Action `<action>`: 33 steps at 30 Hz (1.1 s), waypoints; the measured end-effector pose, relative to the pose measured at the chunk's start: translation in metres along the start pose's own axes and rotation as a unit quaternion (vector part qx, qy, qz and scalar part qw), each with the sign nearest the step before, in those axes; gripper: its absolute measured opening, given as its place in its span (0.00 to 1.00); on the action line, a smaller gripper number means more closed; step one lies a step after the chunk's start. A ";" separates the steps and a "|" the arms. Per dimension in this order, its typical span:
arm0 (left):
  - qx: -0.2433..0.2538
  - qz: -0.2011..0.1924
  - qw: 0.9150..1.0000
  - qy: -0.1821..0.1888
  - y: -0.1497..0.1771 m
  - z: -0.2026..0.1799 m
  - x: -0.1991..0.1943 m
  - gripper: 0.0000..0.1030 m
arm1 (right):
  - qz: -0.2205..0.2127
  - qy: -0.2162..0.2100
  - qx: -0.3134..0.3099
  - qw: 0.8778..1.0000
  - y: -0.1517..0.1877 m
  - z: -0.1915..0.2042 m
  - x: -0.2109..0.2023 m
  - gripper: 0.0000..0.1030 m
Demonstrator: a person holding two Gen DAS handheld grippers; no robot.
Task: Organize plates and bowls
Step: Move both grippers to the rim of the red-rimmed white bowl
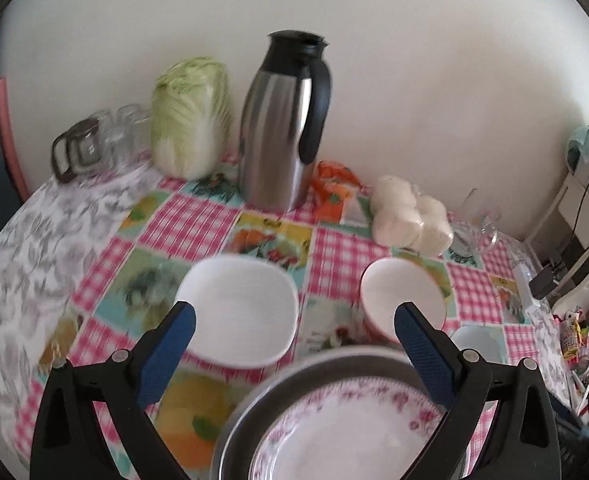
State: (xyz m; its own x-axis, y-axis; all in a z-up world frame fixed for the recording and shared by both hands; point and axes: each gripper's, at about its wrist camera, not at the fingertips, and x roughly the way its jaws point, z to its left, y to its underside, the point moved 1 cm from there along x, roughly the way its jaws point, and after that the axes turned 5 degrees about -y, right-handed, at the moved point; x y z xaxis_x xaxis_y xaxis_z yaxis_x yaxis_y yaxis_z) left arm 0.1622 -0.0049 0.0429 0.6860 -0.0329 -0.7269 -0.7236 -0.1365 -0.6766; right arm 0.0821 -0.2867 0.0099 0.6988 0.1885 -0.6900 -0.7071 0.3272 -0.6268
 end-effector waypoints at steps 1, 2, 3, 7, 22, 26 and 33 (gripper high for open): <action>0.004 0.003 1.000 0.007 -0.008 -0.001 0.002 0.97 | -0.002 0.000 -0.002 1.000 -0.007 0.000 0.000 1.00; 0.006 0.008 1.000 0.014 -0.015 -0.002 0.005 0.97 | -0.006 0.004 -0.006 1.000 -0.015 0.001 0.000 1.00; 0.007 0.015 1.000 0.025 -0.020 -0.002 0.008 0.97 | -0.007 0.008 -0.013 1.000 -0.023 0.002 0.000 1.00; 0.014 0.027 0.999 0.045 -0.034 -0.005 0.019 0.97 | -0.005 0.001 -0.020 1.000 -0.050 0.008 0.006 1.00; 0.102 0.096 0.989 0.053 -0.068 -0.049 0.078 0.97 | 0.029 0.009 -0.061 0.998 -0.103 0.042 0.069 1.00; 0.111 0.139 0.983 0.037 -0.059 -0.055 0.101 0.95 | 0.068 0.022 -0.066 0.995 -0.097 0.045 0.098 0.80; 0.113 0.186 0.975 0.040 -0.045 -0.066 0.129 0.62 | 0.114 0.022 -0.073 0.991 -0.088 0.050 0.133 0.54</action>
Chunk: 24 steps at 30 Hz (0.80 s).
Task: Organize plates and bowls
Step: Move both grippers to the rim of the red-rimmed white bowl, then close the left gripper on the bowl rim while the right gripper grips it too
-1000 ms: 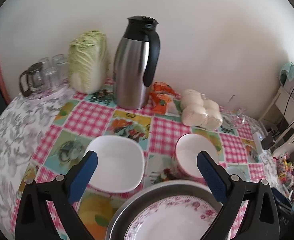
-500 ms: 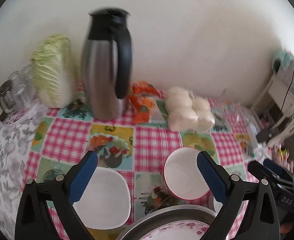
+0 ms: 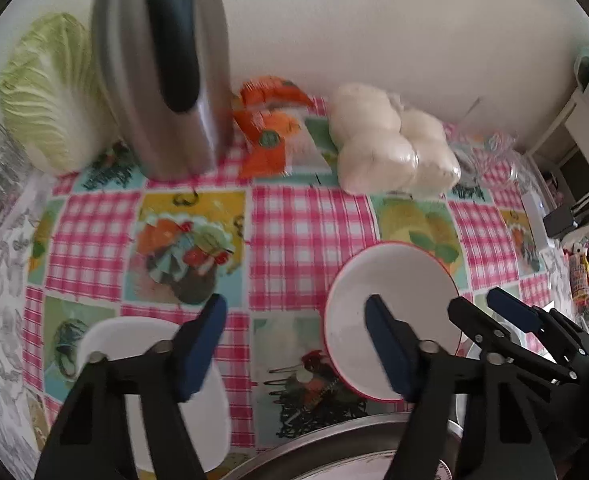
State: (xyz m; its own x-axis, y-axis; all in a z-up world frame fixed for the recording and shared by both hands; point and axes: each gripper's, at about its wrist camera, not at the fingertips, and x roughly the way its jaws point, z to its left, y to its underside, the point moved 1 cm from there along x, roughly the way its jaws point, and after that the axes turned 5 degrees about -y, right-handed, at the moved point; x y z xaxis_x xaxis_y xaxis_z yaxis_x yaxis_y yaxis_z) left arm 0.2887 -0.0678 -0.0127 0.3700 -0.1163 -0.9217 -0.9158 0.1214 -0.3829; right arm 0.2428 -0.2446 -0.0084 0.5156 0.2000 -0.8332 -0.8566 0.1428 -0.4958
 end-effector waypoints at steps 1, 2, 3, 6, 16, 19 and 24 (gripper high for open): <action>0.000 0.007 1.000 0.004 0.000 -0.002 0.002 0.60 | 0.005 0.001 -0.003 1.000 0.000 0.001 0.004 0.50; 0.000 0.014 1.000 0.008 0.001 -0.005 0.007 0.56 | 0.010 0.000 -0.007 1.000 0.000 0.002 0.006 0.45; 0.000 0.020 1.000 0.011 0.001 -0.006 0.010 0.52 | 0.014 0.000 -0.010 1.000 0.000 0.002 0.008 0.41; 0.005 0.046 0.999 0.009 0.005 -0.013 0.023 0.36 | 0.028 0.002 -0.013 1.000 0.001 0.001 0.017 0.28; -0.004 0.087 0.996 0.032 0.011 -0.018 0.052 0.17 | 0.065 -0.001 -0.033 0.997 0.002 0.008 0.040 0.12; -0.021 0.094 0.994 0.050 0.012 -0.014 0.057 0.17 | 0.072 -0.001 -0.032 0.997 0.004 0.010 0.047 0.12; -0.022 0.095 0.994 0.053 0.011 -0.015 0.060 0.13 | 0.079 0.004 -0.039 0.996 0.006 0.013 0.055 0.12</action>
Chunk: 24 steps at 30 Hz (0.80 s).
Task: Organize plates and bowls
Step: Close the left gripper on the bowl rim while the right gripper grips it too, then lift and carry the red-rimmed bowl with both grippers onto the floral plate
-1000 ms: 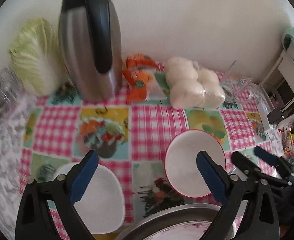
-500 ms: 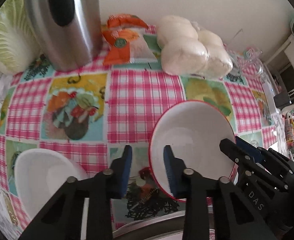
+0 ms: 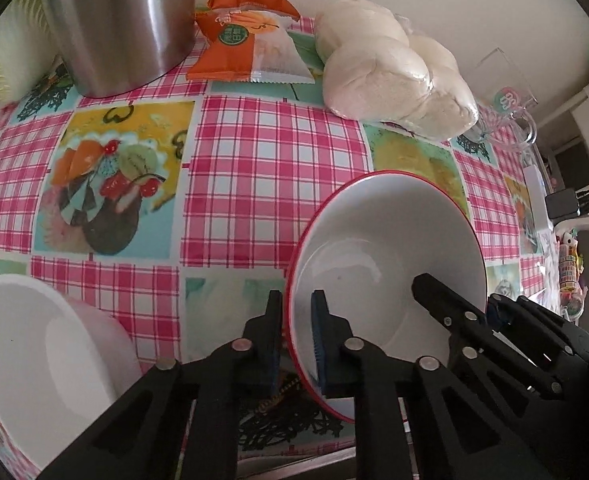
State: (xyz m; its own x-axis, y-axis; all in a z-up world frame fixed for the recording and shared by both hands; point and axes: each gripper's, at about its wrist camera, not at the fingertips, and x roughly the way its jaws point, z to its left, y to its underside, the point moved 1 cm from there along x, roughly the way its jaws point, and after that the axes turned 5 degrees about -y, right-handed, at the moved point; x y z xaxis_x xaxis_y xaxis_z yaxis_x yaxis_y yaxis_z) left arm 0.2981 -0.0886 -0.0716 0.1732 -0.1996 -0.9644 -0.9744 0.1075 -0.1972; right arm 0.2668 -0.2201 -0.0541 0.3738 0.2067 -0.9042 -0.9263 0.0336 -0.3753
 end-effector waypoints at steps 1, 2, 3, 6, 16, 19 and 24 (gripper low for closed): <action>0.001 -0.001 1.000 -0.001 0.000 0.000 0.000 0.13 | 0.001 0.001 -0.001 1.000 0.000 0.000 0.001 0.12; 0.001 -0.002 1.000 0.000 0.000 0.000 0.000 0.13 | 0.000 0.003 -0.002 1.000 0.000 0.001 0.002 0.12; 0.001 -0.003 1.000 0.002 0.000 0.000 0.000 0.13 | -0.001 0.003 -0.001 1.000 0.000 0.002 0.002 0.12; -0.007 -0.008 1.000 0.016 0.003 0.004 -0.003 0.13 | -0.008 -0.003 0.005 1.000 0.001 0.000 0.001 0.11; -0.001 -0.055 0.998 0.017 0.001 0.003 -0.040 0.12 | -0.045 -0.007 0.009 0.999 -0.008 0.002 -0.029 0.10; 0.005 -0.069 0.998 0.010 0.006 -0.001 -0.062 0.12 | -0.058 -0.008 0.006 0.998 -0.009 0.004 -0.046 0.10; 0.001 -0.083 0.997 0.003 0.024 -0.004 -0.086 0.12 | -0.072 -0.007 -0.004 0.997 -0.003 0.014 -0.075 0.10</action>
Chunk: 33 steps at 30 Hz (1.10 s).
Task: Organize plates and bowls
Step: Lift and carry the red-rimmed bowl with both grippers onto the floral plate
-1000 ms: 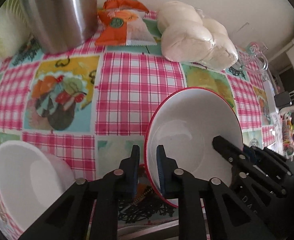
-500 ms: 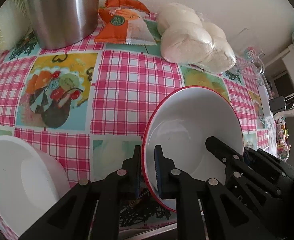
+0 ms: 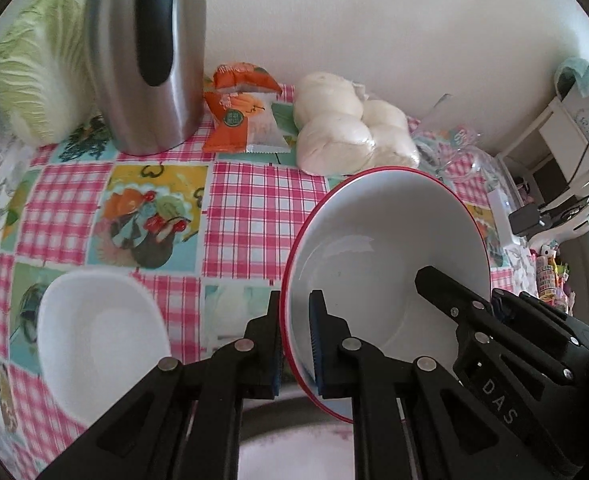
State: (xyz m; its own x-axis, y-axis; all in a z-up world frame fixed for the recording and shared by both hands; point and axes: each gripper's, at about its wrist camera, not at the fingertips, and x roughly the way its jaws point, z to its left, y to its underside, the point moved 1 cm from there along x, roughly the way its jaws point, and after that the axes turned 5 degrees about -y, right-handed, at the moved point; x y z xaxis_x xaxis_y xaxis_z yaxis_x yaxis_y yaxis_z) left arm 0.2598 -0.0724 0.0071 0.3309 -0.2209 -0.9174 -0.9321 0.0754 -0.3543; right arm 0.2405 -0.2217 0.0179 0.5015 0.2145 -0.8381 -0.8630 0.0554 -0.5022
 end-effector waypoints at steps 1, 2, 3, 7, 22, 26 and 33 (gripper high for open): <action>-0.004 -0.001 1.000 0.000 0.005 0.000 -0.007 0.12 | -0.002 0.000 -0.004 1.000 0.002 0.003 -0.006 0.10; -0.007 -0.002 1.000 0.001 0.010 -0.001 -0.011 0.12 | -0.005 -0.001 -0.006 1.000 0.005 0.005 -0.012 0.10; -0.008 -0.004 1.000 0.001 0.012 -0.004 -0.016 0.12 | -0.005 0.000 -0.008 1.000 0.008 0.006 -0.015 0.10; -0.011 -0.014 1.000 -0.003 0.029 -0.004 -0.033 0.12 | -0.003 0.002 -0.015 1.000 0.025 0.013 -0.032 0.10; -0.058 -0.012 0.998 0.011 0.110 0.016 -0.065 0.12 | 0.013 -0.026 -0.011 1.000 0.097 0.041 -0.074 0.10; -0.078 -0.004 0.997 0.022 0.128 0.023 -0.062 0.12 | 0.019 -0.031 -0.007 0.999 0.112 0.045 -0.075 0.10; -0.104 0.002 0.994 0.039 0.143 0.036 -0.054 0.13 | 0.030 -0.033 -0.004 0.999 0.135 0.049 -0.068 0.10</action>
State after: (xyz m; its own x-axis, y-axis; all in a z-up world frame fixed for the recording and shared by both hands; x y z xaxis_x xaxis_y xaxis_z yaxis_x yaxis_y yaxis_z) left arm 0.1138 -0.0143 -0.0011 0.3222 -0.2964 -0.8991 -0.9464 -0.1247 -0.2980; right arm 0.0869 -0.1811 0.0172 0.4439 0.2820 -0.8506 -0.8906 0.0336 -0.4536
